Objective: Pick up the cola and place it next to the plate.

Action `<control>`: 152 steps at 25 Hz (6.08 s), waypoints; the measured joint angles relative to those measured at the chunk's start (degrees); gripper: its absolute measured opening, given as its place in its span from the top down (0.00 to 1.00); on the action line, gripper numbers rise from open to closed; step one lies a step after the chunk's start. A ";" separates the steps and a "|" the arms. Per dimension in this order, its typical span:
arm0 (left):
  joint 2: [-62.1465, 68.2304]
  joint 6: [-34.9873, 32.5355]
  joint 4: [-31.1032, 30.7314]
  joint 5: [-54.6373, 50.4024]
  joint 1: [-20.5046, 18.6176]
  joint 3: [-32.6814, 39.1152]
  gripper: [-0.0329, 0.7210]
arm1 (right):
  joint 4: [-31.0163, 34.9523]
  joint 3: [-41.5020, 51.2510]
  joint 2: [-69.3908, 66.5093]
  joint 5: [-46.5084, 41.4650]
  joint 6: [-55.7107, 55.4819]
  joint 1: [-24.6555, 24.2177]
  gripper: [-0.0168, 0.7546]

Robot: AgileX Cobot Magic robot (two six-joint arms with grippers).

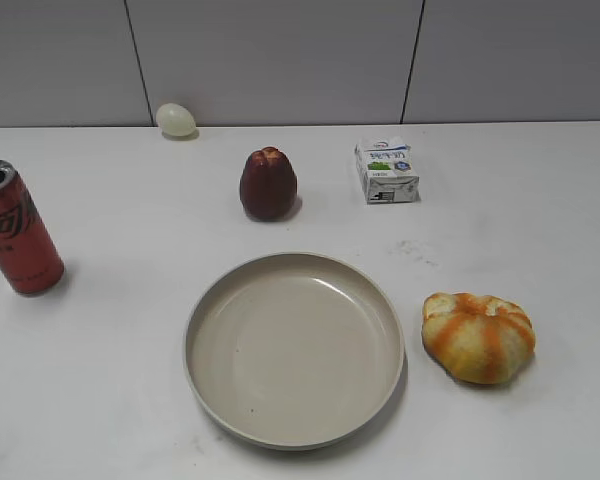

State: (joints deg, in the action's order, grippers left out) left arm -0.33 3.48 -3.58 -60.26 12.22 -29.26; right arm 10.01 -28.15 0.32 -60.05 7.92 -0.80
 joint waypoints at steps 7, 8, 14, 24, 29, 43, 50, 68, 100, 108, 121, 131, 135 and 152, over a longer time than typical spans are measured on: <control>0.00 0.00 0.00 0.00 0.00 0.00 0.25 | 0.00 0.00 0.00 0.00 0.00 0.00 0.29; 0.00 0.00 0.00 0.00 0.00 0.00 0.25 | 0.00 0.00 0.00 0.00 0.00 0.00 0.29; 0.00 0.00 0.00 0.00 0.00 0.00 0.25 | 0.00 0.00 0.00 0.00 0.00 0.00 0.29; 0.00 0.00 0.00 0.00 0.00 0.00 0.25 | 0.00 0.00 0.00 0.00 0.00 0.00 0.29; 0.00 0.00 -0.07 0.00 0.00 0.00 0.26 | 0.00 0.00 0.00 0.00 0.00 0.00 0.29; 36.07 -0.40 -0.44 13.10 0.00 -7.75 0.22 | 0.00 0.00 0.00 0.00 0.00 0.00 0.29; 59.02 -0.86 -0.44 16.32 -0.33 -20.15 0.07 | 0.00 0.00 0.00 0.00 0.00 0.00 0.29; 88.59 -0.86 -0.50 20.45 -2.94 -33.32 0.08 | 0.00 0.00 0.00 0.00 0.00 0.00 0.29; 87.78 -0.86 -2.10 17.07 3.34 -33.48 0.28 | 0.00 0.00 0.00 0.00 0.00 0.00 0.29; 86.76 3.02 -1.87 12.93 16.89 -33.48 0.28 | 0.00 0.00 0.00 0.00 0.00 0.00 0.29; 86.71 8.92 -2.12 16.75 23.43 -27.35 0.28 | 0.00 0.00 0.00 0.00 0.00 0.00 0.29; 86.71 9.15 -2.40 21.04 24.65 -26.26 0.28 | 0.00 0.00 0.00 0.00 0.00 0.00 0.29; 86.71 9.15 -3.09 20.54 24.65 -26.26 0.28 | 0.00 0.00 0.00 0.00 0.00 0.00 0.29; 83.22 9.15 -4.80 17.77 24.70 -28.12 0.15 | 0.00 0.00 0.00 0.00 0.00 0.00 0.29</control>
State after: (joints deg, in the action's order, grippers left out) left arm 82.89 12.63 -8.38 -42.49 36.92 -57.38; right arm 10.01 -28.15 0.32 -60.05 7.92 -0.80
